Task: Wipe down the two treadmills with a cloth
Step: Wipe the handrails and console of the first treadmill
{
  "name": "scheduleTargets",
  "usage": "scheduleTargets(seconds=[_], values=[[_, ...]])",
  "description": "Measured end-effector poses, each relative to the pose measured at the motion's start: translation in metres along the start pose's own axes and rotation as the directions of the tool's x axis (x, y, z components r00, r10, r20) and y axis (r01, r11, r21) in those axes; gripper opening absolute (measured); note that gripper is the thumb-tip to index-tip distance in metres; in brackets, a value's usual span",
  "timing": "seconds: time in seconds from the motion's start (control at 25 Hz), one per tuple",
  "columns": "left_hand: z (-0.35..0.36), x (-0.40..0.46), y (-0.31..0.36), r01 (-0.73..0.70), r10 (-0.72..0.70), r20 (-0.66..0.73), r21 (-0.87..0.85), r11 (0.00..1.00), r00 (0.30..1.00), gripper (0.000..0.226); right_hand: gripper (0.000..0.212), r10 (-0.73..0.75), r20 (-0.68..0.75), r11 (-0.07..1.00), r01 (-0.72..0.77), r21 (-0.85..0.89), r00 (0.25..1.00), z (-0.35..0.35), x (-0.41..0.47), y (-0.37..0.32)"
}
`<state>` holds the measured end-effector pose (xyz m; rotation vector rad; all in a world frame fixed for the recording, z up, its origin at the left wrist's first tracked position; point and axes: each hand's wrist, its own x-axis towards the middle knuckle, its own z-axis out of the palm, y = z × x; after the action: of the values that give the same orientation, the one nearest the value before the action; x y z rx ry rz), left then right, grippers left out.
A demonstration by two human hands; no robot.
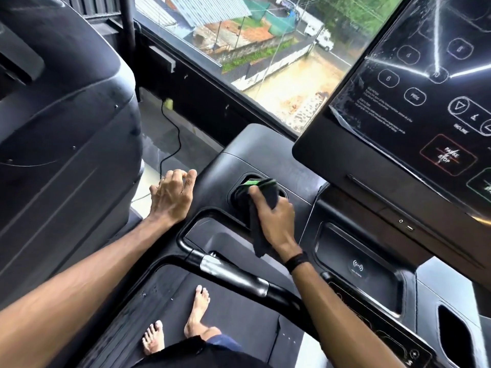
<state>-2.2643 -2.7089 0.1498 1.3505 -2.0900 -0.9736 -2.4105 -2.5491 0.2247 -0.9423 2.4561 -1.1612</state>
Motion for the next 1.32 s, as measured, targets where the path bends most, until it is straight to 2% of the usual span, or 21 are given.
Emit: scheduleTargets(seconds=[0.04, 0.08, 0.12, 0.16, 0.2, 0.24, 0.28, 0.32, 0.4, 0.52, 0.6, 0.72, 0.76, 0.84, 1.04, 1.16, 1.32], values=[[-0.001, -0.001, 0.001, 0.009, -0.009, 0.001, 0.002, 1.000, 1.000, 0.063, 0.058, 0.054, -0.036, 0.977, -0.045, 0.208, 0.998, -0.014, 0.001, -0.004], [-0.002, -0.002, 0.003, 0.021, -0.021, 0.001, 0.004, 1.000, 1.000, 0.060, 0.059, 0.069, -0.022, 0.939, -0.057, 0.338, 0.997, -0.031, 0.001, -0.005], [-0.002, -0.003, 0.005, 0.029, -0.029, 0.002, 0.008, 1.000, 1.000, 0.056, 0.061, 0.028, 0.051, 0.934, -0.044, 0.355, 0.998, -0.045, 0.000, -0.008], [-0.002, -0.003, 0.005, 0.022, -0.022, 0.005, 0.007, 1.000, 1.000, 0.054, 0.064, -0.035, 0.205, 0.969, -0.017, 0.246, 0.978, -0.053, -0.005, -0.012], [-0.002, -0.003, 0.005, 0.004, -0.004, 0.008, 0.004, 1.000, 1.000, 0.055, 0.076, -0.020, 0.418, 0.999, 0.032, -0.021, 0.908, -0.053, -0.009, -0.015], [-0.002, -0.002, 0.004, -0.009, 0.009, 0.012, 0.000, 1.000, 1.000, 0.058, 0.104, 0.068, 0.588, 0.932, 0.158, -0.325, 0.806, -0.045, -0.013, -0.015], [-0.002, -0.001, 0.003, -0.013, 0.013, 0.020, -0.007, 1.000, 1.000, 0.059, 0.132, 0.150, 0.651, 0.805, 0.290, -0.517, 0.744, -0.031, -0.017, -0.010], [-0.002, -0.001, 0.001, -0.005, 0.006, 0.025, -0.014, 1.000, 1.000, 0.059, 0.146, 0.162, 0.639, 0.688, 0.378, -0.620, 0.752, -0.012, -0.021, -0.007], [-0.001, -0.001, -0.001, 0.010, -0.010, 0.012, -0.006, 1.000, 1.000, 0.063, 0.150, 0.023, 0.546, 0.558, 0.443, -0.702, 0.837, 0.026, -0.019, -0.005], [0.001, 0.001, 0.000, 0.009, -0.010, 0.015, 0.011, 1.000, 1.000, 0.062, 0.140, -0.149, 0.440, 0.548, 0.444, -0.709, 0.886, 0.064, -0.003, -0.009], [0.002, 0.004, -0.001, 0.018, -0.018, 0.034, 0.003, 1.000, 0.999, 0.063, 0.126, -0.253, 0.418, 0.480, 0.488, -0.729, 0.873, 0.079, 0.002, -0.009], [0.004, 0.005, 0.001, 0.020, -0.020, 0.032, 0.003, 1.000, 0.999, 0.060, 0.113, -0.362, 0.468, 0.373, 0.585, -0.720, 0.806, 0.088, 0.009, -0.010], [0.004, 0.004, 0.002, 0.021, -0.021, 0.027, 0.002, 1.000, 0.999, 0.056, 0.115, -0.380, 0.479, 0.370, 0.605, -0.705, 0.791, 0.089, 0.012, -0.009], [0.003, 0.004, 0.001, 0.009, -0.009, 0.021, -0.009, 1.000, 1.000, 0.056, 0.119, -0.350, 0.476, 0.408, 0.589, -0.697, 0.807, 0.086, 0.011, -0.009], [0.003, 0.000, -0.005, -0.079, 0.079, 0.004, 0.020, 0.997, 0.997, 0.071, 0.129, -0.149, 0.353, 0.646, 0.361, -0.672, 0.924, 0.065, -0.001, 0.001], [0.001, -0.002, -0.003, -0.077, 0.077, 0.004, 0.038, 0.996, 0.997, 0.073, 0.128, -0.098, 0.297, 0.615, 0.292, -0.732, 0.950, 0.052, -0.008, 0.011], [0.000, -0.002, -0.001, -0.068, 0.068, 0.004, 0.047, 0.997, 0.998, 0.073, 0.112, -0.151, 0.370, 0.568, 0.387, -0.726, 0.917, 0.031, -0.020, 0.020]])
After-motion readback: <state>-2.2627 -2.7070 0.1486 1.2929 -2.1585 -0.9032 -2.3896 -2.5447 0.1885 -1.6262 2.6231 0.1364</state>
